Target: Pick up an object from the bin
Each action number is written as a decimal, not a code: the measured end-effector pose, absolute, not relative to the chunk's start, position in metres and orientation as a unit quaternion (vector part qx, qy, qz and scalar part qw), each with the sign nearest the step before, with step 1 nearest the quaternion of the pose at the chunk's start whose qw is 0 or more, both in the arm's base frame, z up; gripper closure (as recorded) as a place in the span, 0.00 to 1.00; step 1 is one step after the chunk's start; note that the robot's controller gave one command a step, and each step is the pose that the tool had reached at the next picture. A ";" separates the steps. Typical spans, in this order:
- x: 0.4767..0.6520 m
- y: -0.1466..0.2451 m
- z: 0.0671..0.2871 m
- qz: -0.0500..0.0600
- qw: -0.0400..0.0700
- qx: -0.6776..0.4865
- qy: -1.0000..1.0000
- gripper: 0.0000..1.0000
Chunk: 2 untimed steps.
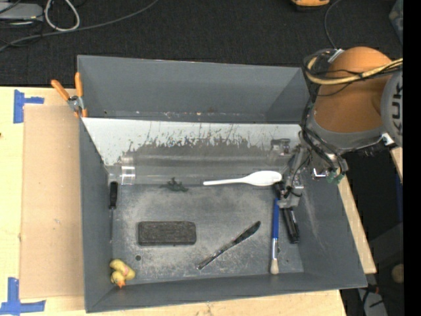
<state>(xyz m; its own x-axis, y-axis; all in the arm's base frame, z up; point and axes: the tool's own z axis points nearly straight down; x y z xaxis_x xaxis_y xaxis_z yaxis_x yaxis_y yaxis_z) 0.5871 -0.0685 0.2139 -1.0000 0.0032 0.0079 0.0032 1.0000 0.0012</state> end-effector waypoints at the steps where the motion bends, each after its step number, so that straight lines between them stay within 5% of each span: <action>1: 0.589 -0.068 0.218 0.000 0.000 -0.001 -1.000 0.00; 2: 0.575 -0.055 0.167 -0.001 0.000 0.065 -0.998 0.00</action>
Offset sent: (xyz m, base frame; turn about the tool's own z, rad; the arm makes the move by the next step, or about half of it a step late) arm -0.0379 0.0370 -0.1439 -0.3747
